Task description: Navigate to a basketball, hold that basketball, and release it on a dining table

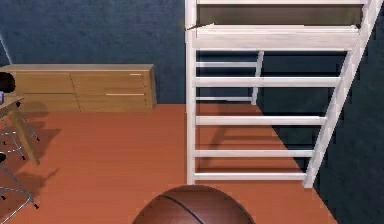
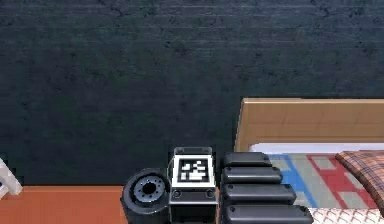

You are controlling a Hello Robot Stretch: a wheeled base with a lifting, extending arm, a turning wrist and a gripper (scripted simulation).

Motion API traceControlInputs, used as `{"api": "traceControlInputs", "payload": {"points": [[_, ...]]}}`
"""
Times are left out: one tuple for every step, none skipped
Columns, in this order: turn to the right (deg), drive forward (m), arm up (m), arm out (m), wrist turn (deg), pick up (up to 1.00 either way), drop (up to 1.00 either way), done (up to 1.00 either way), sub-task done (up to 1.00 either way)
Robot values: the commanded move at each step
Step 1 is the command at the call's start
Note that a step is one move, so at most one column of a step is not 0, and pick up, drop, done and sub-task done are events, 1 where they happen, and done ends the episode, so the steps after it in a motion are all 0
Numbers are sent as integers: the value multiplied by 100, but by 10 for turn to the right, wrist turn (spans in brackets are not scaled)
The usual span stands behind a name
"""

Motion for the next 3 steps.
{"api": "traceControlInputs", "payload": {"points": [[-300, 0, 0, 0, 0, 0, 0, 0, 0], [0, 100, 0, 0, 0, 0, 0, 0, 0], [0, 100, 0, 0, 0, 0, 0, 0, 0]]}}
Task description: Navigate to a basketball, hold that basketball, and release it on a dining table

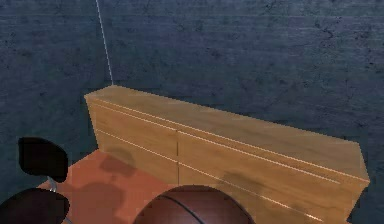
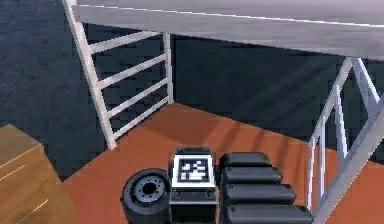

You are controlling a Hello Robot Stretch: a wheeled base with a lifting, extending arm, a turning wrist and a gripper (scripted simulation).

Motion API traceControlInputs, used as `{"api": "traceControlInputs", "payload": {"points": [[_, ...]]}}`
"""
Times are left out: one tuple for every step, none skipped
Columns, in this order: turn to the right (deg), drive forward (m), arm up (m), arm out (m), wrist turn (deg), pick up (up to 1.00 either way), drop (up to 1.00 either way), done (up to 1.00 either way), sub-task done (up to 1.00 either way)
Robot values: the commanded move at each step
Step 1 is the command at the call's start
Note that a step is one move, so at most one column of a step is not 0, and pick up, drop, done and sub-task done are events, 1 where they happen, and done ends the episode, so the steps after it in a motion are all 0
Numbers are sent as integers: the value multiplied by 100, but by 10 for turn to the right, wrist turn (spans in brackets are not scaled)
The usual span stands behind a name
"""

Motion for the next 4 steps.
{"api": "traceControlInputs", "payload": {"points": [[-120, 0, 0, 0, 0, 0, 0, 0, 0], [0, 25, 0, 0, 0, 0, 0, 0, 0], [120, 0, 0, 0, 0, 0, 0, 0, 0], [0, 65, 0, 0, 0, 0, 0, 0, 0]]}}
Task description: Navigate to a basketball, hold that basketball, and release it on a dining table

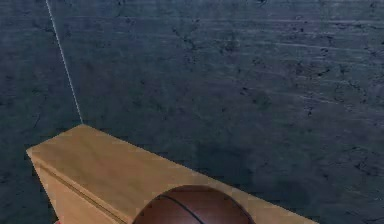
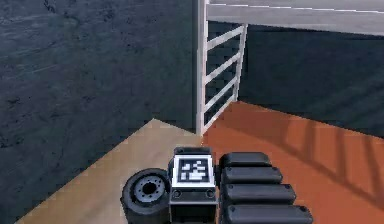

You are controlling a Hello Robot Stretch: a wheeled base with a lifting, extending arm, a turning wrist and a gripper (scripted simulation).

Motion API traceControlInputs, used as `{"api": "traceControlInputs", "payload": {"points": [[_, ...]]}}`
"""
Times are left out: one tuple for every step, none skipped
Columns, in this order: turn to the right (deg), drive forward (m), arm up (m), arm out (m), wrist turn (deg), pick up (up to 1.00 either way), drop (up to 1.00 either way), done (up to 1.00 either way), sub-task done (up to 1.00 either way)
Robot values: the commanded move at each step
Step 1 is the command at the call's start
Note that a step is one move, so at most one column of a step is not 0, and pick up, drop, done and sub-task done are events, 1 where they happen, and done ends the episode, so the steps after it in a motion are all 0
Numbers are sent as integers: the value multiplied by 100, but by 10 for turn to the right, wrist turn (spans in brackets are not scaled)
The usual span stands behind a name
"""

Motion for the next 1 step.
{"api": "traceControlInputs", "payload": {"points": [[-450, 0, 0, 0, 0, 0, 0, 0, 0]]}}
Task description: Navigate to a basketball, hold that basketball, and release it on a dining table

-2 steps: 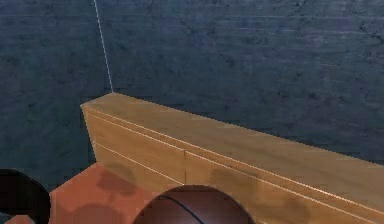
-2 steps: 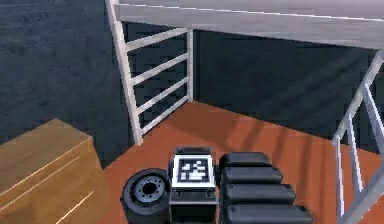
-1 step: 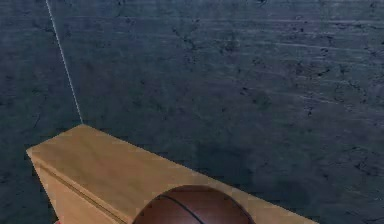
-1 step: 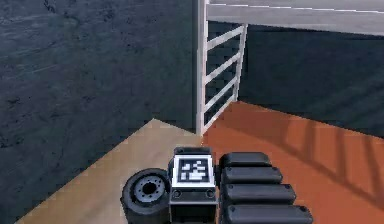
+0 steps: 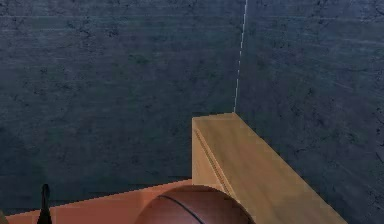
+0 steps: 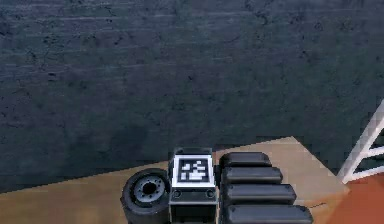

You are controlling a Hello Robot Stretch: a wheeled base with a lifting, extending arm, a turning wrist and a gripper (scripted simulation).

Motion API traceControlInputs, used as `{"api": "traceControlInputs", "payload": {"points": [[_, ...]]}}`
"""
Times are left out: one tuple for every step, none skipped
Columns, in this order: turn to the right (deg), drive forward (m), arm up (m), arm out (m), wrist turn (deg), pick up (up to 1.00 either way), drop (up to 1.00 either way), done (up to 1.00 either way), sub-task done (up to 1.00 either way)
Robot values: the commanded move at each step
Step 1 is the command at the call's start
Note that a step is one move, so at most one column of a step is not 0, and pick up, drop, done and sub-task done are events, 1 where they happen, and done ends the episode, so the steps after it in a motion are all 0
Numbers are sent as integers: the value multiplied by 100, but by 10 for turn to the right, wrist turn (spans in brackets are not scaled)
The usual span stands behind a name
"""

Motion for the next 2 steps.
{"api": "traceControlInputs", "payload": {"points": [[-120, 0, 0, 0, 0, 0, 0, 0, 0], [0, 45, 0, 0, 0, 0, 0, 0, 0]]}}
